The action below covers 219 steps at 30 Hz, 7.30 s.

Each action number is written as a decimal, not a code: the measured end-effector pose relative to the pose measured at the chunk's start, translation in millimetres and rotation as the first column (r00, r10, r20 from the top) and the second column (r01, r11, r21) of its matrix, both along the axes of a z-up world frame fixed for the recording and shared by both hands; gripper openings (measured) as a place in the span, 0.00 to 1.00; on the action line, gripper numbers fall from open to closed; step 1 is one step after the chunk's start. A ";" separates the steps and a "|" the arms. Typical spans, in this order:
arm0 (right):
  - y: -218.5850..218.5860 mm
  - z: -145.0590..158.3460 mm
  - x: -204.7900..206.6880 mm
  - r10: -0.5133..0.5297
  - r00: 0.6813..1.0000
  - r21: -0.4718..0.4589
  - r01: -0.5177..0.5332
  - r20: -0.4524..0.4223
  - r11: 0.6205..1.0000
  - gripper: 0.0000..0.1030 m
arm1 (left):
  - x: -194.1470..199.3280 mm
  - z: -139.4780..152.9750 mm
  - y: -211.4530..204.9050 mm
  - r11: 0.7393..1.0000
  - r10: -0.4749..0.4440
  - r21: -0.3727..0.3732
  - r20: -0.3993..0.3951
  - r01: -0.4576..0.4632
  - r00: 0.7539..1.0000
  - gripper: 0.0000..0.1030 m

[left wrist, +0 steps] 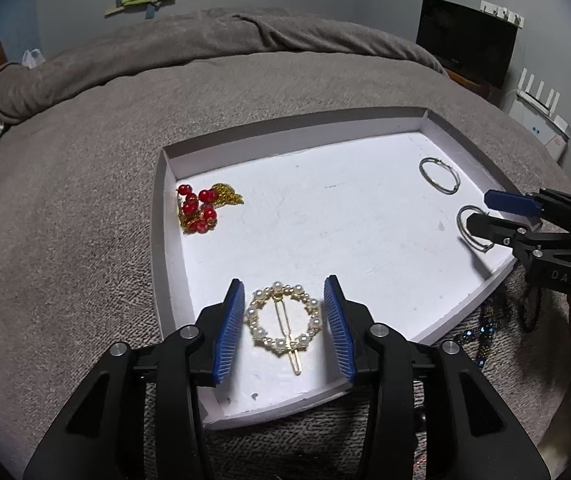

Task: Organize jewelry
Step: 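Lower the pearl clip and silver bangle into the tray and open both tools, then withdraw both tools from the tray toward the remaining bracelets, then grasp the black cord bracelet with the right tool while the left tool grasps the large black bead bracelet, then carry both bracelets over the tray and lower them inside, then open the right tool to release the cord bracelet while the left tool releases the bead bracelet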

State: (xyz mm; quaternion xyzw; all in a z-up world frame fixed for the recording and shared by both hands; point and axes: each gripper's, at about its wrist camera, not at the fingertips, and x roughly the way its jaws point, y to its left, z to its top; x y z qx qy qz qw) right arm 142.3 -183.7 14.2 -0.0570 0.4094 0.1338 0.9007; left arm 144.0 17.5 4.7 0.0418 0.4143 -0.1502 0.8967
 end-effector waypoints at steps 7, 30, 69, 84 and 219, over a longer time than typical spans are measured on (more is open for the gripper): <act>0.4 16.5 -13.7 -0.013 0.993 0.005 0.012 0.115 1.000 0.82 | -11.4 22.5 2.8 0.999 0.040 -0.021 0.126 -0.038 0.991 0.60; -40.1 45.3 -71.5 -0.200 0.907 0.224 0.122 0.369 0.967 0.95 | -73.3 33.2 28.1 0.972 0.236 -0.065 0.328 -0.228 0.915 0.92; -29.2 -14.0 -132.4 -0.091 0.975 0.109 0.070 0.201 0.992 0.95 | -155.9 -8.2 24.7 0.992 0.116 -0.071 0.179 -0.105 0.977 0.93; -22.9 -22.7 -100.3 -0.095 0.988 0.071 0.086 0.126 0.994 0.55 | -151.9 -11.1 12.9 0.996 0.085 -0.043 0.178 -0.079 0.980 0.93; -19.9 8.0 104.8 -0.198 0.979 0.109 0.201 -0.039 0.973 0.10 | 91.0 7.3 -8.7 0.992 0.125 -0.029 0.008 -0.125 0.992 0.15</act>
